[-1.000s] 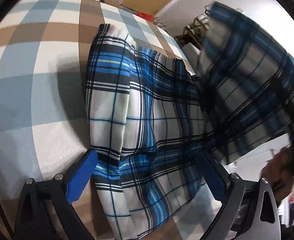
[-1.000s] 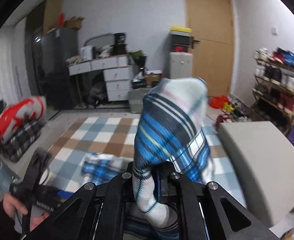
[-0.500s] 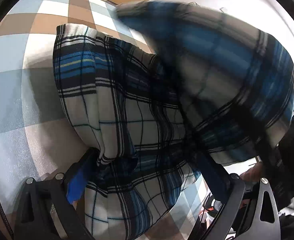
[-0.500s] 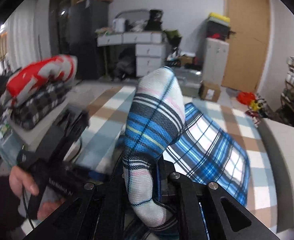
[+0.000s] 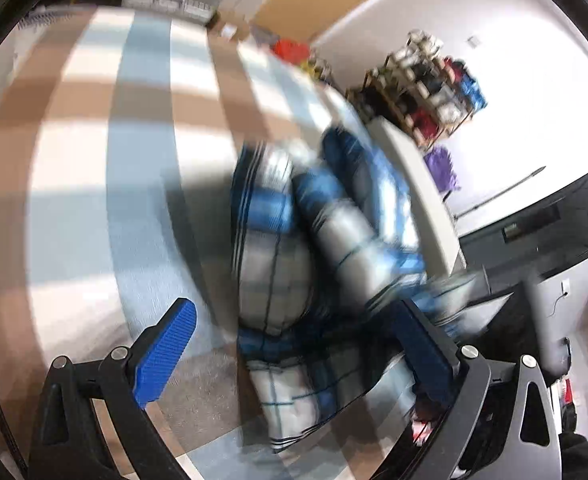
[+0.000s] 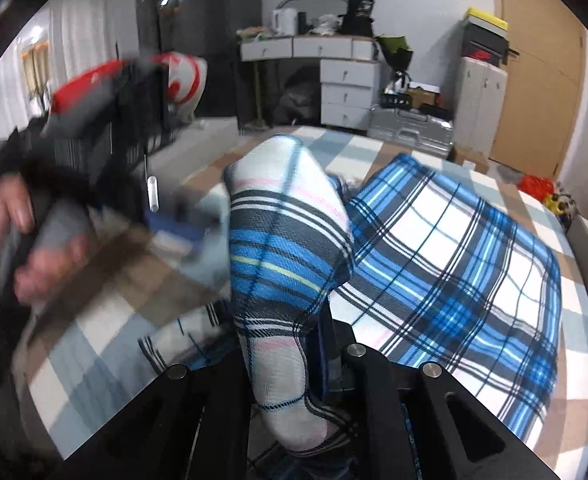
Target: Fold large clothes
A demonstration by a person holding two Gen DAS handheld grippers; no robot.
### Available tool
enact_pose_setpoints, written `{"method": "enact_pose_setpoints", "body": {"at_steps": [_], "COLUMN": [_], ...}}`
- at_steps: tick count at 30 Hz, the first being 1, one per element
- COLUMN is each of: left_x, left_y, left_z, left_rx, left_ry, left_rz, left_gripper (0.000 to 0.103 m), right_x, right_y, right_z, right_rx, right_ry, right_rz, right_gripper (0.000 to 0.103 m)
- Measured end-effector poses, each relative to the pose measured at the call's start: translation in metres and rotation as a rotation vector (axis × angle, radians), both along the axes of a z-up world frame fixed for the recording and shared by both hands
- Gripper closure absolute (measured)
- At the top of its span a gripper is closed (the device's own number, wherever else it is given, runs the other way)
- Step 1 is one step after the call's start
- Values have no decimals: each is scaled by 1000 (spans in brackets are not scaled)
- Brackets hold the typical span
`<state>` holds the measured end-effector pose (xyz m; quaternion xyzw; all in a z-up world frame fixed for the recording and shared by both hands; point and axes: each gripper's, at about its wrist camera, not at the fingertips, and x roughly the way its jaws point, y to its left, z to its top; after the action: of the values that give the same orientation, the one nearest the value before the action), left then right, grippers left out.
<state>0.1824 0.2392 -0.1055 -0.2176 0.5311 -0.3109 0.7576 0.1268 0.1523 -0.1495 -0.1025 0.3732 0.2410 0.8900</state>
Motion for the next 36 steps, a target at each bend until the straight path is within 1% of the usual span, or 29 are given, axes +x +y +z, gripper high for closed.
{"method": "enact_pose_setpoints", "body": {"at_steps": [2, 3, 5, 6, 8, 9, 10, 11, 13, 16, 17, 18, 19, 21, 24, 25, 27, 28, 29, 31, 32, 33, 35, 36], "left_x": [7, 11, 26, 33, 52, 61, 71, 73, 79, 94, 93, 94, 93, 92, 90, 89, 86, 83, 81, 70, 65, 59, 50, 47], "left_y": [-8, -15, -42, -53, -75, -87, -107, -116, -123, -139, -138, -137, -138, -137, -140, -143, -149, -155, -159, -163, -164, -162, -153, -146], "left_z": [19, 24, 34, 36, 34, 27, 19, 10, -8, -25, -28, -28, -27, -24, -10, -3, 17, 32, 41, 61, 64, 67, 65, 64], "left_rx": [-64, -83, -102, -96, -47, -24, 3, 33, 121, 177, 184, 197, 240, 212, 225, 227, 221, 199, 178, 180, 188, 193, 198, 201], "left_ry": [-38, -48, -48, -41, -16, 15, 57, 86, 132, 204, 214, 211, 204, 198, 179, 170, 140, 93, 64, 34, 21, 6, 10, 2], "left_rz": [-8, -21, -85, -113, -137, -165, -204, -217, -227, -225, -221, -220, -212, -216, -218, -221, -229, -244, -265, -283, -296, -300, -310, -318], "left_gripper": [7, 7, 6, 6, 6, 6, 6, 7, 7, 8, 25, 71, 86, 93, 95, 96, 97, 97, 98, 98, 98, 98, 98, 98], "right_x": [-1, -2, -3, -4, -7, -9, -10, -11, -12, -13, -14, -14, -14, -15, -18, -21, -27, -30, -33, -40, -39, -35, -29, -27], "right_y": [3, 3, 2, 0, -2, -5, -5, -8, -12, -19, -21, -24, -26, -32, -38, -38, -35, -33, -27, -18, -16, -16, -18, -15], "right_z": [-8, -11, -14, -15, -17, -19, -19, -20, -23, -26, -25, -25, -24, -22, -14, -11, -1, 3, 10, 20, 25, 26, 22, 17], "right_rx": [9, 16, 37, 51, 82, 99, 108, 126, 155, 192, 208, 219, 229, 257, 291, 293, 284, 285, 278, 248, 260, 297, 370, 386], "right_ry": [28, 38, 49, 58, 70, 76, 78, 83, 95, 107, 105, 104, 107, 102, 83, 71, 40, 39, 31, -14, -7, 29, 108, 151], "right_rz": [2, 0, -5, -7, -8, -6, -6, -6, -11, -16, -16, -15, -18, -24, -16, -8, 12, 25, 43, 46, 55, 56, 57, 63], "right_gripper": [89, 89, 89, 89, 89, 89, 89, 89, 89, 89, 89, 89, 90, 90, 90, 91, 92, 92, 91, 91, 91, 91, 92, 93]}}
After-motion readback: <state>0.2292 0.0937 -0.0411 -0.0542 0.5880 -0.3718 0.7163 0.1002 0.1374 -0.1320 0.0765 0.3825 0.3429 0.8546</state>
